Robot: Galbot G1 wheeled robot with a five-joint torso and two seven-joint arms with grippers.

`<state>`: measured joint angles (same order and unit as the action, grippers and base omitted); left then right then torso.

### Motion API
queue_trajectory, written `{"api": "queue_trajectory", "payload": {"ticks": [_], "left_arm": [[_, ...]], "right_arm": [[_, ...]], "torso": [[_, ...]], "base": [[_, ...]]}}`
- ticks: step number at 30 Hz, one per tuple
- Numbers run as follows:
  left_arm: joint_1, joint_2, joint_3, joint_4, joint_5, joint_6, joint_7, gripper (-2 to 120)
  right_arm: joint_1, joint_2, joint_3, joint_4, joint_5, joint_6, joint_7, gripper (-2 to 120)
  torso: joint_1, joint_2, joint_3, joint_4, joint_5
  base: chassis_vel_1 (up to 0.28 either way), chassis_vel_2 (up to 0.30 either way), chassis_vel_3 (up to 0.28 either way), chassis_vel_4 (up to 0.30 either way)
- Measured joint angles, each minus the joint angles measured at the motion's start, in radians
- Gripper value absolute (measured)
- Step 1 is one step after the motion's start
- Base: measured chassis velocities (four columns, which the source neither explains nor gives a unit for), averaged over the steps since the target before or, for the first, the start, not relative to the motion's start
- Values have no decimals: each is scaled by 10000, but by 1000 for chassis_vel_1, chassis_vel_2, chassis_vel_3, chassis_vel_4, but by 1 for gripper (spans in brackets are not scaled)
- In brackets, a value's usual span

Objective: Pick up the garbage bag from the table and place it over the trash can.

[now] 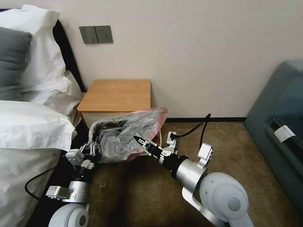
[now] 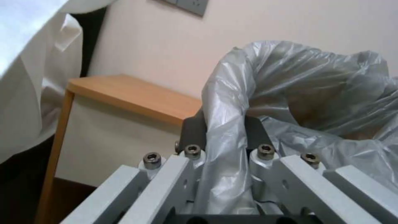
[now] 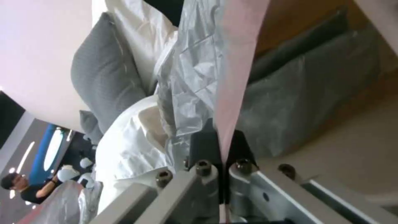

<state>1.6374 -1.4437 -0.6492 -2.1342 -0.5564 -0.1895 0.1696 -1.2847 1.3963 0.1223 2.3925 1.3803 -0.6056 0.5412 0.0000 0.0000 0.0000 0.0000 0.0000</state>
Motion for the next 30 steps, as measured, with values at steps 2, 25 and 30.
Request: {"api": "queue_trajectory", "payload": {"ticks": [2,25,30], "left_arm": [[-14,4,-26,20,-27,8,-32,8],[-234,20,-578,98,-972,409,-473,8],[-234,23,-637,12,-1139,554,-478,8]], "right_arm": [[-33,13,8,25,-61,4,-29,0],[-1133,-311,725,494,-360,-675,-300,0],[-1123,-403,810,401,-402,-738,-364,0]], "torso": [[0,0,0,0,0],[0,0,0,0,1],[1,0,0,0,0]], "base": [[0,0,0,0],[0,0,0,0],[0,0,0,0]]}}
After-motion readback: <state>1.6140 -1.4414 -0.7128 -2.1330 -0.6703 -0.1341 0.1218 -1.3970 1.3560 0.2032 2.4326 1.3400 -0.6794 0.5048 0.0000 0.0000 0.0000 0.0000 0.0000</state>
